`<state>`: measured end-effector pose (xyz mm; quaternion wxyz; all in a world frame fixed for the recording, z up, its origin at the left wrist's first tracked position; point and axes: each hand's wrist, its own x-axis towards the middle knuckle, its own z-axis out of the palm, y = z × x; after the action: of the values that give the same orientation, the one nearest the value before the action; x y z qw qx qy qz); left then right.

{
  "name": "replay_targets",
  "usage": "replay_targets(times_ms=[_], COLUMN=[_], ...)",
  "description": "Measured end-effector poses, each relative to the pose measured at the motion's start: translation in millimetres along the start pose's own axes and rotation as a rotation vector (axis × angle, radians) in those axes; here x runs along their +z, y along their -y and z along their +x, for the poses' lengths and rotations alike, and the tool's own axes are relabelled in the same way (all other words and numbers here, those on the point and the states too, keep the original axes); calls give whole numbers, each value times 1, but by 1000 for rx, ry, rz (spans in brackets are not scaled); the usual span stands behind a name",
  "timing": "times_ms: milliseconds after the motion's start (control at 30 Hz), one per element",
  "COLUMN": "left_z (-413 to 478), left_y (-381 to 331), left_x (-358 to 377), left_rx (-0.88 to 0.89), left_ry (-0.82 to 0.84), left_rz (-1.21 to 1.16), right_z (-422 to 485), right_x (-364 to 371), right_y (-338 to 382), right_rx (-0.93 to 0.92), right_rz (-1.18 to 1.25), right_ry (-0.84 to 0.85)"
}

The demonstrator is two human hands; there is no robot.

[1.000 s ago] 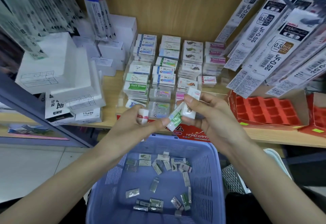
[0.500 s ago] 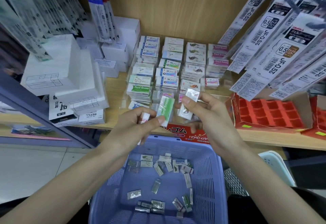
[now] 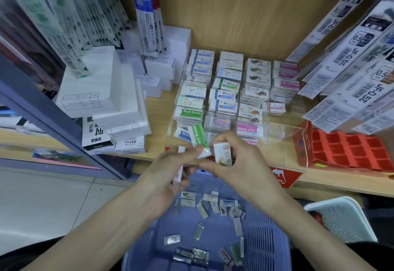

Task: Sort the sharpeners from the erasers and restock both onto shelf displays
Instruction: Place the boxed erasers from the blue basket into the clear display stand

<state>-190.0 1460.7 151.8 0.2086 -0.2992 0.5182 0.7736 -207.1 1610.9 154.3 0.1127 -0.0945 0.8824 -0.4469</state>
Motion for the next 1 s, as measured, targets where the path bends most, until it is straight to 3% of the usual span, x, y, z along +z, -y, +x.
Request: replay_targets(times_ms=[133,233,300,433,567,800,1000], left_z=[-5,-8,-10,-12,-6,1,0], left_y=[8,9,9,-1,-16,-17,-20], left_x=[-2,-6,-7,-18,-38,-59,-49], left_rx=[-57,-13,9,146,322,227,295], left_ry=[-2,8,-16,-149,-240,-224,-201], left_rz=[-65,17,106,148,192,147,202], right_z=[-6,-8,-7,9,33,77,102], right_x=[8,16,17,7,5,17,19], right_y=[-1,-7,-8,-2,12,31,28], right_rx=[-136,-239,-213,-7,31,112,165], right_rz=[-323,-357,-360,-361,-444,-571,-599], right_ry=[-116,-181,-176,-27,84,295,463])
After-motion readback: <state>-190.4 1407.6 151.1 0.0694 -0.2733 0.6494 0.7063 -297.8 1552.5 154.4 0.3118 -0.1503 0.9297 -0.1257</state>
